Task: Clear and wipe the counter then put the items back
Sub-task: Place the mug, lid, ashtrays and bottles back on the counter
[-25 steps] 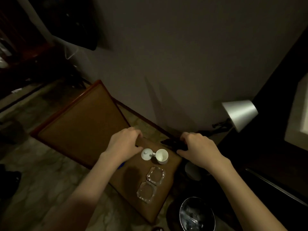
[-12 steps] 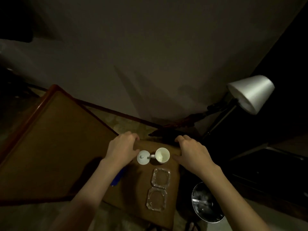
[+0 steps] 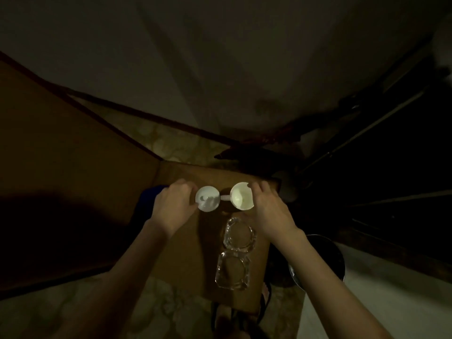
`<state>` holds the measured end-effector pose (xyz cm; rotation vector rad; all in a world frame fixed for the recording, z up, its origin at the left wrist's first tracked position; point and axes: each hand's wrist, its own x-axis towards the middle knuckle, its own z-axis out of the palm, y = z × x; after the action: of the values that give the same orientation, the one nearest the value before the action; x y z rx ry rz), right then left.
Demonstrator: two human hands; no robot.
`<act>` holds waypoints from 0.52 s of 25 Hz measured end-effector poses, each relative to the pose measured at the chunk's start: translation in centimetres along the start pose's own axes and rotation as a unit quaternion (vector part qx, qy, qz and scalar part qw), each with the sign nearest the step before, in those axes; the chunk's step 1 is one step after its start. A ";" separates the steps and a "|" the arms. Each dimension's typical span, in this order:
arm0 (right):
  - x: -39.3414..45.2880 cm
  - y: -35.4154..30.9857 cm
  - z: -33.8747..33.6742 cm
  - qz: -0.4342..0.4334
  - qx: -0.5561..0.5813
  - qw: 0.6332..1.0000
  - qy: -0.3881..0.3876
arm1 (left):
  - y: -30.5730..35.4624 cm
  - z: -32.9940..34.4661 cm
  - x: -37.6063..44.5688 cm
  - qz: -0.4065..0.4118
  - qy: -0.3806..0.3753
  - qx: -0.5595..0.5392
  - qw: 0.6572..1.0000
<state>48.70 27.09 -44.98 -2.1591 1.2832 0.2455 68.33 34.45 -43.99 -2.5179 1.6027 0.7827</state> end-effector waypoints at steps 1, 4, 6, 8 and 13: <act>1.1 0.6 1.5 -0.001 -0.001 1.000 -0.006 | -0.4 1.5 1.1 -0.001 -0.004 -0.002 1.000; 4.2 1.8 4.7 -0.002 -0.005 1.000 -0.014 | -1.3 5.3 4.3 -0.015 -0.012 0.004 1.000; 6.0 2.3 6.6 0.003 -0.005 1.000 -0.009 | -1.7 7.6 6.4 -0.021 -0.020 0.005 1.000; 7.4 2.5 8.3 0.009 -0.008 1.000 -0.013 | -2.0 9.7 8.2 -0.031 -0.036 0.013 0.999; 9.2 3.2 10.7 -0.007 -0.029 0.999 -0.021 | -3.2 14.6 11.0 -0.057 -0.067 0.001 0.996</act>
<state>52.31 25.52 -58.94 -2.1983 1.2522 0.3234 69.16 31.29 -62.24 -2.4705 1.4053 0.9144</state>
